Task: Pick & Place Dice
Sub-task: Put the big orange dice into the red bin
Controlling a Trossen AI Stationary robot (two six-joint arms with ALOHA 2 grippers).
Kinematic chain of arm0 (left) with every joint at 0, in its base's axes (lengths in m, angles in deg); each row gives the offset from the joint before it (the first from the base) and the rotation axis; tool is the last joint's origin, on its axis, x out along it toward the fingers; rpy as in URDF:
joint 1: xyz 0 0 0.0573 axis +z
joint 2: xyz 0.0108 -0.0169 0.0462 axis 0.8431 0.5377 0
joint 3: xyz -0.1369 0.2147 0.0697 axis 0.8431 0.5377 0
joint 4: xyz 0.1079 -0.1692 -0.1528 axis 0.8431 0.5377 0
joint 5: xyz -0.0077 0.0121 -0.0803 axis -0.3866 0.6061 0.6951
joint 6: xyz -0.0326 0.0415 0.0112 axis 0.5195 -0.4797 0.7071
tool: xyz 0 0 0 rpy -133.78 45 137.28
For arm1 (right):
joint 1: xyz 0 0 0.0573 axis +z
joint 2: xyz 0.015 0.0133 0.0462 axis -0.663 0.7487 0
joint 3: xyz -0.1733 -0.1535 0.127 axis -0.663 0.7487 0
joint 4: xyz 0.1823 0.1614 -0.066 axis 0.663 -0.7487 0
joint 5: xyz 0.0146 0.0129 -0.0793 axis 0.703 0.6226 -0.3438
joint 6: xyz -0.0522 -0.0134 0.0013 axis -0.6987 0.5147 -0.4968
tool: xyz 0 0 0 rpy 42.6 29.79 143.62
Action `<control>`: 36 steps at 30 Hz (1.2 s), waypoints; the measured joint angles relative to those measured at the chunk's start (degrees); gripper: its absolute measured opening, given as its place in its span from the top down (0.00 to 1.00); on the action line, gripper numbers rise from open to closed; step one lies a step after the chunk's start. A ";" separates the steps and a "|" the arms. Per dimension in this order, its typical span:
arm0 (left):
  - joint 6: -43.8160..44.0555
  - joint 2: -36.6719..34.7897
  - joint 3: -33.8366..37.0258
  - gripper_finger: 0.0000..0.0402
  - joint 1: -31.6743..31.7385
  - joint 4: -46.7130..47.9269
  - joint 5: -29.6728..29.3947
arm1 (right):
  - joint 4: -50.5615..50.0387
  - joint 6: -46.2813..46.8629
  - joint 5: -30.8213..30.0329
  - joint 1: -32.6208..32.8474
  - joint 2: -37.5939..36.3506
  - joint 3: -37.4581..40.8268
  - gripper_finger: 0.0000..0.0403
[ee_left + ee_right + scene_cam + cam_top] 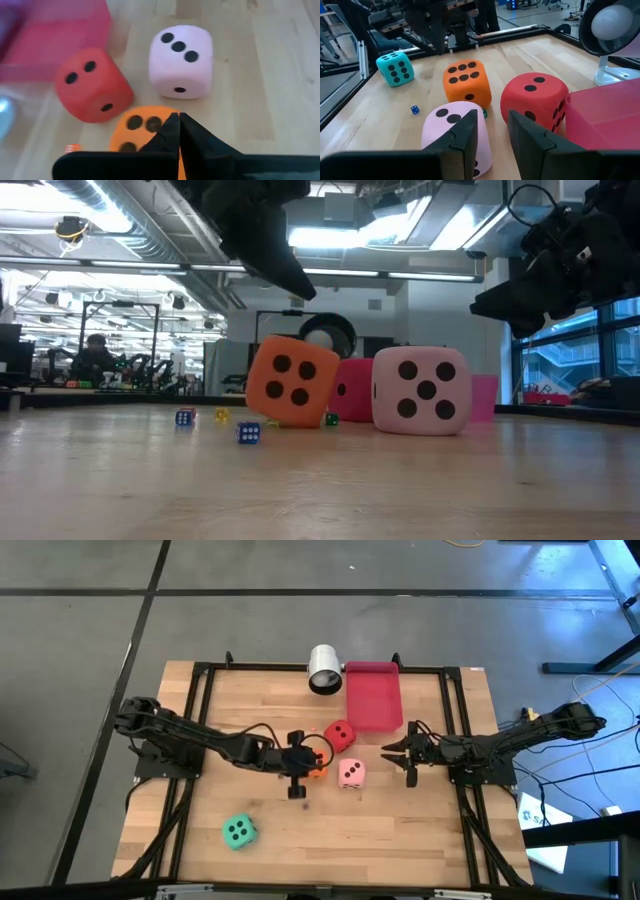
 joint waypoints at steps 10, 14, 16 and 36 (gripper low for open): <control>-5.58 -2.16 -4.11 0.94 0.00 4.49 -8.79 | 8.14 -3.17 1.75 -0.02 0.02 0.00 0.73; -3.85 -5.90 -4.11 0.84 0.00 9.67 -13.03 | 10.67 -5.29 4.81 -0.04 0.02 -0.80 0.73; -2.61 -8.00 -4.11 0.78 0.00 11.93 -15.49 | 10.20 -6.36 6.70 -0.10 0.13 -2.97 0.73; 2.32 -27.83 14.20 0.56 -0.14 10.37 -28.17 | -20.88 -18.01 17.34 -4.87 35.60 -42.66 0.28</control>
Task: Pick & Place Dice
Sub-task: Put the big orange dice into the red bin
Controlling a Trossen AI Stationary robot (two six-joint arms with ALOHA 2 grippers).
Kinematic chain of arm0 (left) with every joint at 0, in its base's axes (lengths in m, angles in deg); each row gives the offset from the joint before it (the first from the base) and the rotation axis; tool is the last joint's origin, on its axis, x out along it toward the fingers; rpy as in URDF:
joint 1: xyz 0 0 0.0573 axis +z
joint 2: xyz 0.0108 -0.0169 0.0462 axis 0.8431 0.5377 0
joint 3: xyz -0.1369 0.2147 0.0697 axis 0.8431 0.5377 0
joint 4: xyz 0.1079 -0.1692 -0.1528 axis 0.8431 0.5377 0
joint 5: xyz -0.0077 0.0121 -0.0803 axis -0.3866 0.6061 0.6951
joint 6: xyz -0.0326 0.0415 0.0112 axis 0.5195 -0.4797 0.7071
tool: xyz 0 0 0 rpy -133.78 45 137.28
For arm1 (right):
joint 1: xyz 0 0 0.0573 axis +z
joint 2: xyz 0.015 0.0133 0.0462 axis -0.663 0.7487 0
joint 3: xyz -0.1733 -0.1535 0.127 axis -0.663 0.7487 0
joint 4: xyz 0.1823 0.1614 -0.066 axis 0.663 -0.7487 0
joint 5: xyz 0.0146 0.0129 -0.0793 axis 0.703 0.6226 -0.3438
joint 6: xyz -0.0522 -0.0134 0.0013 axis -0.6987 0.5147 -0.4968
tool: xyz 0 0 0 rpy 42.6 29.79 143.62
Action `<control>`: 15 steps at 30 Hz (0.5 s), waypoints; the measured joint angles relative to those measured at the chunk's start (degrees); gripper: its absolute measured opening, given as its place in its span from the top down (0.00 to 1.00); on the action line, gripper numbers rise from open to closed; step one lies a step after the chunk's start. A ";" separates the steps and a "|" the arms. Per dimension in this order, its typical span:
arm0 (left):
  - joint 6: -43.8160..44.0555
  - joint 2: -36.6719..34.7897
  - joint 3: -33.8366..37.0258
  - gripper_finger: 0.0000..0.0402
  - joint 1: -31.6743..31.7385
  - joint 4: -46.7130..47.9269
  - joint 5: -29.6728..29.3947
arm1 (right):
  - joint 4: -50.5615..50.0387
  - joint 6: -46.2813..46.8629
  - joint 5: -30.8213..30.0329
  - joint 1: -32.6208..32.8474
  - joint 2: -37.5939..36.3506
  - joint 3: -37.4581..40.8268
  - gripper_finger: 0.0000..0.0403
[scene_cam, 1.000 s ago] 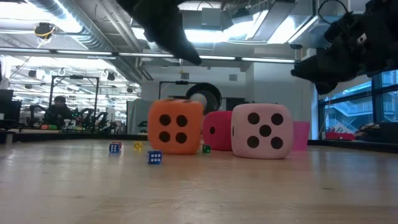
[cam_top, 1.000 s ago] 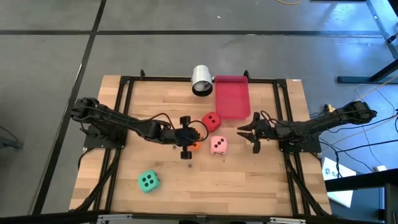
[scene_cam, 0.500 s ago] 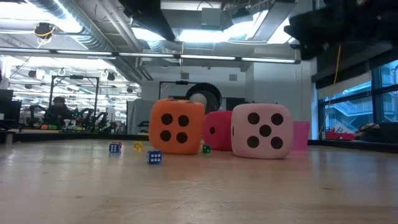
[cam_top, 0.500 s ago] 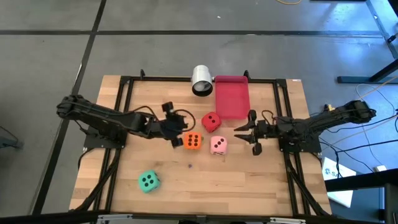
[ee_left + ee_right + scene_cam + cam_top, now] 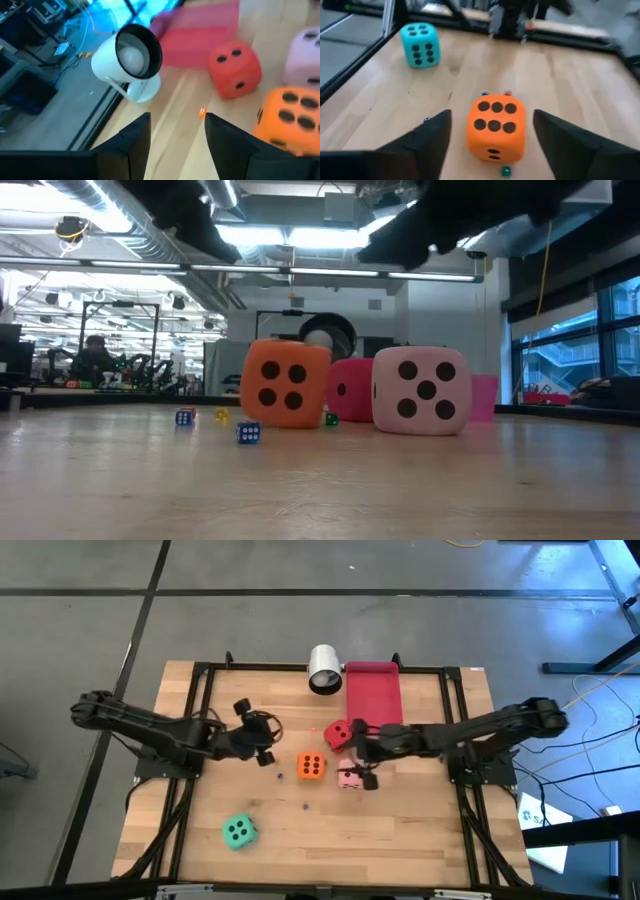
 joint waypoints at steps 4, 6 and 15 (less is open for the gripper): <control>-1.18 -7.38 9.95 0.55 -0.58 -12.13 1.44 | -4.67 -1.48 2.18 0.03 6.69 -7.89 0.15; -1.13 -10.78 14.41 0.55 -0.67 -17.04 3.11 | -7.14 -2.15 2.16 0.43 9.47 -11.80 0.10; 3.11 -15.25 27.53 0.55 -0.67 -29.93 10.79 | -11.43 -3.16 -4.32 4.57 20.83 -21.02 0.04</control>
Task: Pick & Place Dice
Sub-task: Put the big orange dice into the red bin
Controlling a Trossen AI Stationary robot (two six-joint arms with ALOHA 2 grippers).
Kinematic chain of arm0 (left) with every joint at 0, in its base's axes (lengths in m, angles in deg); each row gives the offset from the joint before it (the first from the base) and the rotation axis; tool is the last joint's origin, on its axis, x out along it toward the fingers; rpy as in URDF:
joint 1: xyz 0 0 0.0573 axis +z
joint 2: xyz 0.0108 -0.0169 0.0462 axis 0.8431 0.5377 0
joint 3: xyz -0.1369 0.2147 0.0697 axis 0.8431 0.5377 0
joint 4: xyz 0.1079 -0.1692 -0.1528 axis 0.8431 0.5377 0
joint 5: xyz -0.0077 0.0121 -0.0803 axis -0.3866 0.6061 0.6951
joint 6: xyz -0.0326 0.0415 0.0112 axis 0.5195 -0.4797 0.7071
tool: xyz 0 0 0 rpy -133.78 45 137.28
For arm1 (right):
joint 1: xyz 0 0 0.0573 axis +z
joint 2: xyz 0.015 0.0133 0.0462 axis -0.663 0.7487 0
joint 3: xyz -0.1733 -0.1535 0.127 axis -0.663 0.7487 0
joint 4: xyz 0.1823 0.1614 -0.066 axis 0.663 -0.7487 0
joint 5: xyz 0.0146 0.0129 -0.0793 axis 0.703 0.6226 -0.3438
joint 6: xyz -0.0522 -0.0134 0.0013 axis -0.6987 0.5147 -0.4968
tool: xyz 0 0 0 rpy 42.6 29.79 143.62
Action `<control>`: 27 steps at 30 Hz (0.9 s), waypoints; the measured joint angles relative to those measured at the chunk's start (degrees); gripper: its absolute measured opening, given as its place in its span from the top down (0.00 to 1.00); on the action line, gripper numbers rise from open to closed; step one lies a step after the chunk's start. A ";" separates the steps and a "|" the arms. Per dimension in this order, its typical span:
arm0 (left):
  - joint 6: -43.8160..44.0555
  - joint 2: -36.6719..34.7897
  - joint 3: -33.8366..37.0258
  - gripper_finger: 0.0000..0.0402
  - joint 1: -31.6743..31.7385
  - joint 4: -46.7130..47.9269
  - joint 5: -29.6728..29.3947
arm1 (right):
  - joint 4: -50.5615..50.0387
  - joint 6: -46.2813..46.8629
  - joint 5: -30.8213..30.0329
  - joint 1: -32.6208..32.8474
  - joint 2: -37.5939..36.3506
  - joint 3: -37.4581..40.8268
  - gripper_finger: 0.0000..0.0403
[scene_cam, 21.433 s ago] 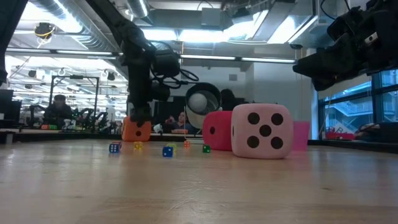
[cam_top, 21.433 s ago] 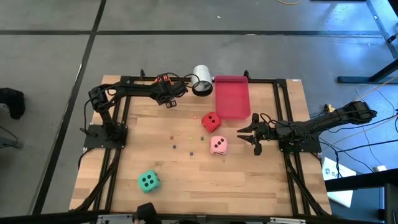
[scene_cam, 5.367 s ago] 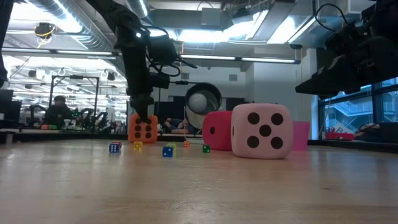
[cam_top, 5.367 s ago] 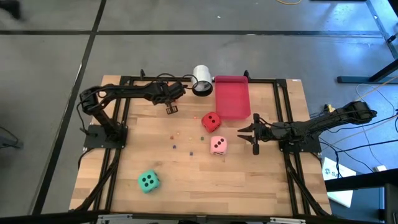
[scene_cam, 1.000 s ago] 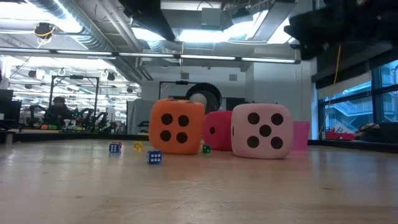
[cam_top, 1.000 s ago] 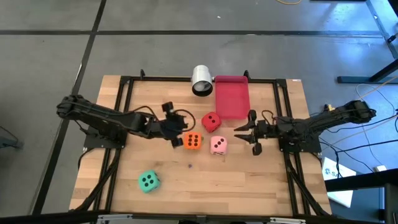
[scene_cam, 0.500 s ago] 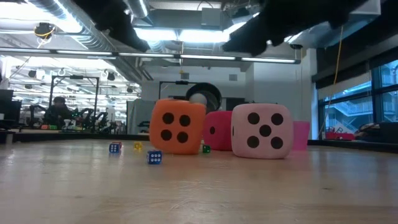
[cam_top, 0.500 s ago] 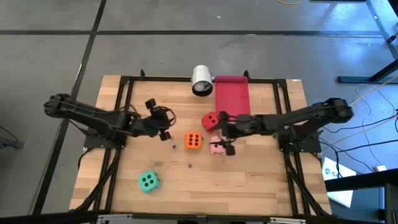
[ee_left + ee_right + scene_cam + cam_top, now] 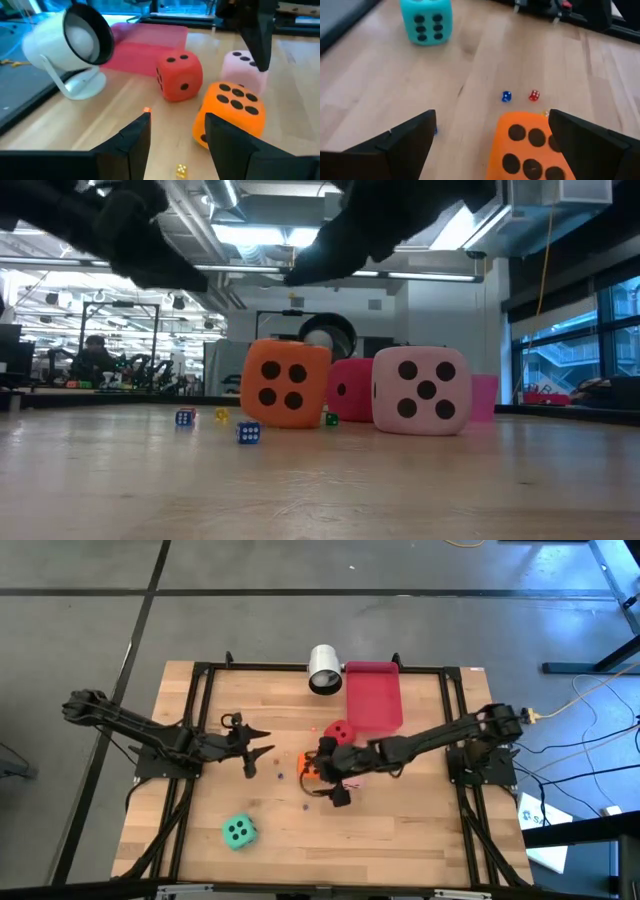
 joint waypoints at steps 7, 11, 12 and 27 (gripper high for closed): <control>0.70 -0.02 6.52 0.56 0.02 -11.60 1.50 | -0.11 3.01 -16.93 3.59 5.23 -3.71 0.04; 3.53 0.40 9.53 0.56 0.02 -15.33 1.77 | -0.41 3.12 -21.61 5.37 6.62 -5.95 0.04; 4.19 0.56 10.15 0.55 0.02 -16.29 2.35 | -0.35 3.29 -20.89 5.73 6.75 -6.47 0.04; 11.55 9.46 10.80 0.55 0.02 -23.94 7.73 | -3.78 10.42 -31.05 10.87 9.26 -7.90 0.05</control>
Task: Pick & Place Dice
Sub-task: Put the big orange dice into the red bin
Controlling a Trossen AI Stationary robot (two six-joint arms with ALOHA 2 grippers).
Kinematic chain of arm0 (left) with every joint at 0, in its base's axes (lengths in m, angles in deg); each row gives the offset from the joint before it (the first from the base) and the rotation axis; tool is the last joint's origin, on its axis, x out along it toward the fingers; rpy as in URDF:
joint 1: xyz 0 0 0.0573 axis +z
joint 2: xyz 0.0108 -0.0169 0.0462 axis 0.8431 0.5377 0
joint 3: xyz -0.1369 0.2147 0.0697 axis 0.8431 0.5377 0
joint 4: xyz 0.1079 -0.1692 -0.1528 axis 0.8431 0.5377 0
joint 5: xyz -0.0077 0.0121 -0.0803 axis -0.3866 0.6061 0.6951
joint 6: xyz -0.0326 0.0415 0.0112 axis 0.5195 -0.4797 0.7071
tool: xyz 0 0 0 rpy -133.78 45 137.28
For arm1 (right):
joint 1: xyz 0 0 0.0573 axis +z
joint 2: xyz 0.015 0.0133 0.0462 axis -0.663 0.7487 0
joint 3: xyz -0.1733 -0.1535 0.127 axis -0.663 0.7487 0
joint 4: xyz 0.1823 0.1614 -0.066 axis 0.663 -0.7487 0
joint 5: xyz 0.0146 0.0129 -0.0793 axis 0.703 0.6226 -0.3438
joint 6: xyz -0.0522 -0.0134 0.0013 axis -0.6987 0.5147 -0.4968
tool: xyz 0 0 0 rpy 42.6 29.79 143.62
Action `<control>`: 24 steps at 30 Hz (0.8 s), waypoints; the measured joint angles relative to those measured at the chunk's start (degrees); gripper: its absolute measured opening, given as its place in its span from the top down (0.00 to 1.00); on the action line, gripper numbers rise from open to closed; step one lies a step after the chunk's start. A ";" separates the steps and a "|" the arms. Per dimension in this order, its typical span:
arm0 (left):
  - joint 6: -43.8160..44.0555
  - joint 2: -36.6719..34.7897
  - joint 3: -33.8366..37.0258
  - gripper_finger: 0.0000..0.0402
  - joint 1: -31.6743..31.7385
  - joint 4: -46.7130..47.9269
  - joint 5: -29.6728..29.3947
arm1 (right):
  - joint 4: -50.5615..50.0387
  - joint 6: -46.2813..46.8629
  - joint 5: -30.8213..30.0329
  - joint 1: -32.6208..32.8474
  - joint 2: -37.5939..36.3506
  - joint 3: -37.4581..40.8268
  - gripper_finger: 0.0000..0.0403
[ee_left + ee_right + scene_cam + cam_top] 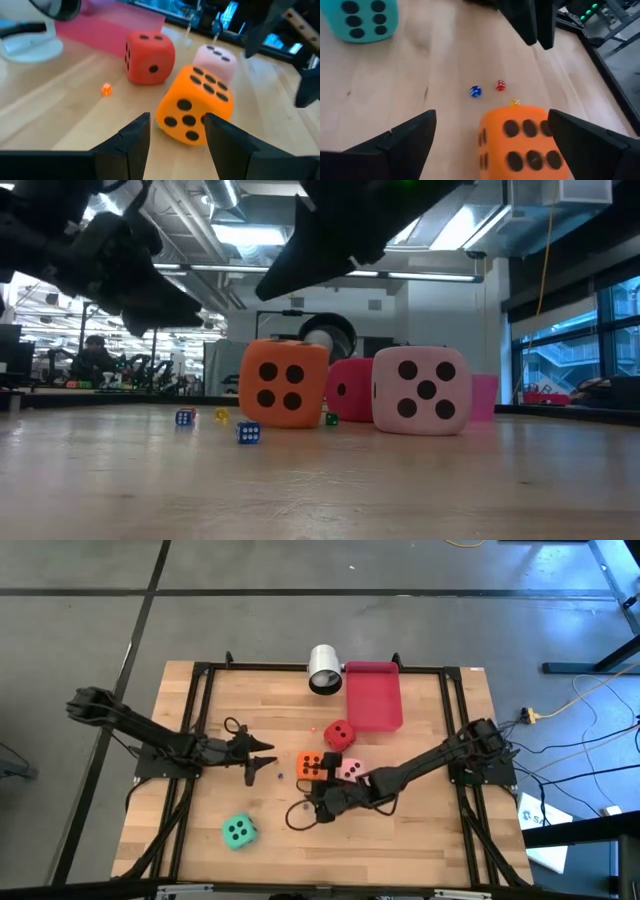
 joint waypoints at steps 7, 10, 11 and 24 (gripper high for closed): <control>0.47 10.46 -0.02 0.55 0.66 -10.99 0.08 | -2.37 3.65 -0.43 0.32 2.16 -0.06 0.05; 0.91 16.10 -0.40 0.55 2.03 -15.51 1.77 | -3.80 5.44 -0.45 0.43 2.83 0.05 0.05; 1.15 18.00 -0.58 0.55 2.53 -16.77 2.71 | -4.15 6.10 -0.52 0.43 2.89 0.00 0.05; 0.44 37.85 -8.67 0.55 6.91 -24.58 10.11 | -8.29 5.77 -6.02 0.37 2.96 0.02 0.05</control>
